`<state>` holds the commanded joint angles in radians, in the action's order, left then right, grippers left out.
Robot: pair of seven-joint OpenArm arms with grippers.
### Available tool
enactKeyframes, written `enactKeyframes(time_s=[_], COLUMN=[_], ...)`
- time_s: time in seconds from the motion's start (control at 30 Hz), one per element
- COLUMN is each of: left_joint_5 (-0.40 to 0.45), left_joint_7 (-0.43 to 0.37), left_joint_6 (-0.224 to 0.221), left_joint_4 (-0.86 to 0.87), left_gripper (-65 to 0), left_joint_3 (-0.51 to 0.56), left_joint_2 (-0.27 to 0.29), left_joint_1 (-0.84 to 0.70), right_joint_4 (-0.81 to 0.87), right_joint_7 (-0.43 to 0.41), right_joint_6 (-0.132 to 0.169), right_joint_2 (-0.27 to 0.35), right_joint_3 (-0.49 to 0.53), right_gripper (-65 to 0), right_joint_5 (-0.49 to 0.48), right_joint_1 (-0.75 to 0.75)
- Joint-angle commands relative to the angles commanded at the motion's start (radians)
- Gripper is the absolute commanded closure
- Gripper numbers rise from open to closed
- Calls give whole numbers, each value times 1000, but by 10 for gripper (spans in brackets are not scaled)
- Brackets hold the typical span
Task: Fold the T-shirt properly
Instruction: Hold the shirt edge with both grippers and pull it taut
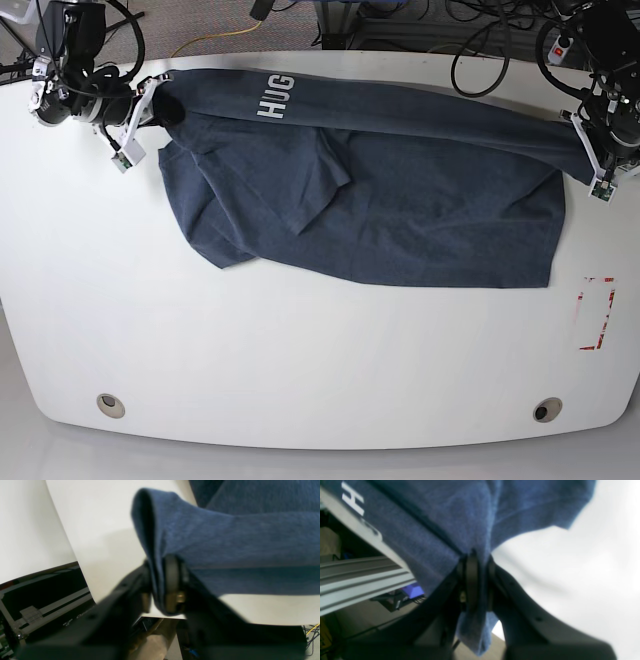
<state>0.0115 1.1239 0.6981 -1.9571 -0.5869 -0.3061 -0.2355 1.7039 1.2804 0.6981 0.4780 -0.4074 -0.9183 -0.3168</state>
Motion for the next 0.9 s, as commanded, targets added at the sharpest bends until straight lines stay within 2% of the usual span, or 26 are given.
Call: enactKeyframes(time_s=[0.13,0.27,0.4,0.6,0.77,0.9], left_joint_5=[-20,-149,-399,-710,-976,-1117], left_joint_7=[72,121,167,173,172,187], left_joint_6=[0,0,0,0,0,0], left_joint_4=[6,49,216,437,448,448], left_gripper=[-275,-325,-344,-344,-344,-344], left_joint_3=[0,-17,-107,-72,-69,-69], left_joint_2=[0,-12,-80,-201,-242,-279], left_joint_1=[5,5,-2,-28,-66,-87], right_joint_4=[0,2,6,6,8,5], right_joint_7=[0,0,3,3,5,5], right_joint_6=[0,0,0,0,0,0], right_joint_2=[2,15,17,23,17,14], right_joint_3=[0,2,2,2,2,2], right_gripper=[-29,-29,-30,-30,-30,-32], right_joint_5=[2,2,0,-3,-6,-5], right_joint_1=[9,11,25,26,26,26])
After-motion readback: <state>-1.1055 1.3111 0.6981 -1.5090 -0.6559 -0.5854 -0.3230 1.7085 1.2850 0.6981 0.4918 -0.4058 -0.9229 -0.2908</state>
